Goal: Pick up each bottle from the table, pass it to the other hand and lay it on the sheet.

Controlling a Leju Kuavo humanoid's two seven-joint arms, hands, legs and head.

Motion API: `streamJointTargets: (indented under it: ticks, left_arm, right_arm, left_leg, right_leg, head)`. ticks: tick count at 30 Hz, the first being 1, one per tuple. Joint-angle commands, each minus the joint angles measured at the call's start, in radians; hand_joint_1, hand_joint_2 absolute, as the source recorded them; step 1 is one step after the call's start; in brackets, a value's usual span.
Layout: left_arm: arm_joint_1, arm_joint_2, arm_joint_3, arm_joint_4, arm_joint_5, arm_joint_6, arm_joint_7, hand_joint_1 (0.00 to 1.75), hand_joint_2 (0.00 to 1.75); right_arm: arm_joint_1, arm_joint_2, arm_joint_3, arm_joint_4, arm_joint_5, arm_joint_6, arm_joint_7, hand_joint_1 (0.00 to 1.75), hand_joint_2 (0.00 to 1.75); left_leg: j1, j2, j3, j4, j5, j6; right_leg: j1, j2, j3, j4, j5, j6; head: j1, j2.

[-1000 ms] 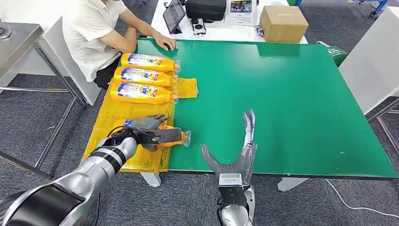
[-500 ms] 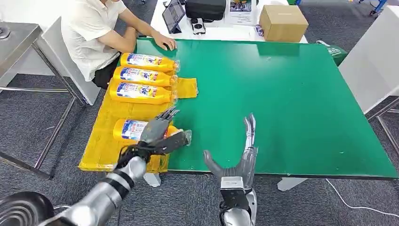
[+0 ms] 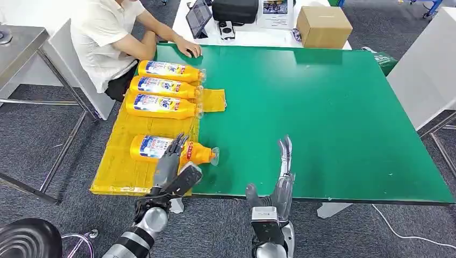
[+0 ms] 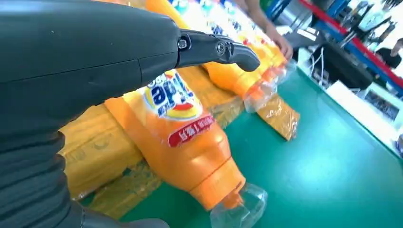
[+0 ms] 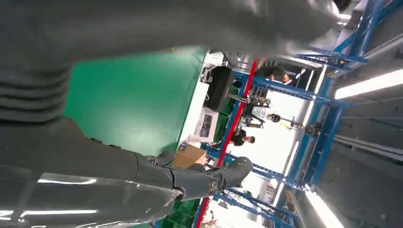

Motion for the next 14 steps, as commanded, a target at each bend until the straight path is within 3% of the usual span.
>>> streamJointTargets:
  ticks: [1,2,7,8,10,11,14]
  left_arm:
    - [0.183,-0.042,0.016,-0.359,0.357,-0.037,-0.191,0.00,1.75]
    - [0.229,-0.080,0.049,-0.422,0.643,-0.165,-0.189,0.00,1.75]
    - [0.242,-0.079,0.043,-0.439,0.690,-0.180,-0.179,0.00,1.75]
    - [0.256,-0.085,0.045,-0.448,0.845,-0.236,-0.155,0.00,1.75]
    - [0.262,-0.063,0.016,-0.444,0.879,-0.220,-0.184,0.00,1.75]
    - [0.262,-0.055,-0.001,-0.435,0.927,-0.220,-0.187,0.00,1.75]
    - [0.263,-0.040,-0.030,-0.440,1.012,-0.246,-0.206,0.00,1.75]
  right_arm:
    - [0.017,-0.021,-0.004,-0.033,-0.078,0.002,0.000,0.00,0.00]
    - [0.023,-0.036,0.019,-0.041,-0.144,0.002,0.000,0.00,1.75]
    - [0.026,-0.041,0.024,-0.048,-0.165,0.002,0.000,0.00,1.75]
    - [0.025,-0.054,0.041,-0.056,-0.227,0.002,0.000,0.00,1.75]
    - [0.017,-0.084,0.076,-0.063,-0.301,0.013,0.000,0.00,1.75]
    - [0.013,-0.098,0.087,-0.047,-0.298,0.002,0.000,0.00,0.00]
    - [0.010,-0.102,0.086,-0.025,-0.311,0.004,0.000,0.00,0.00]
  left_leg:
    - [0.000,0.002,0.004,0.000,-0.003,-0.001]
    - [0.000,0.002,0.003,0.001,-0.003,-0.001]
    - [0.000,0.002,0.006,0.000,-0.004,-0.002]
    - [0.000,0.003,0.004,-0.001,-0.003,-0.001]
    - [0.000,0.001,0.001,-0.001,-0.002,-0.001]
    - [0.000,0.001,0.003,-0.001,-0.003,-0.002]
    - [0.000,0.002,0.005,-0.002,-0.003,-0.002]
  right_leg:
    - [0.000,0.002,0.004,0.000,-0.002,-0.002]
    - [0.000,0.002,0.002,0.000,-0.002,-0.001]
    - [0.001,0.003,0.005,0.000,-0.003,-0.002]
    - [0.000,0.003,0.003,-0.001,-0.002,-0.002]
    - [0.001,0.001,0.000,-0.001,-0.001,-0.002]
    - [0.001,0.001,0.003,-0.001,-0.002,-0.003]
    - [0.001,0.002,0.004,-0.002,-0.002,-0.003]
  head:
    - [0.000,0.000]
    - [0.000,0.000]
    - [0.000,0.000]
    - [0.000,0.000]
    - [0.000,0.000]
    - [0.000,0.000]
    - [0.000,0.000]
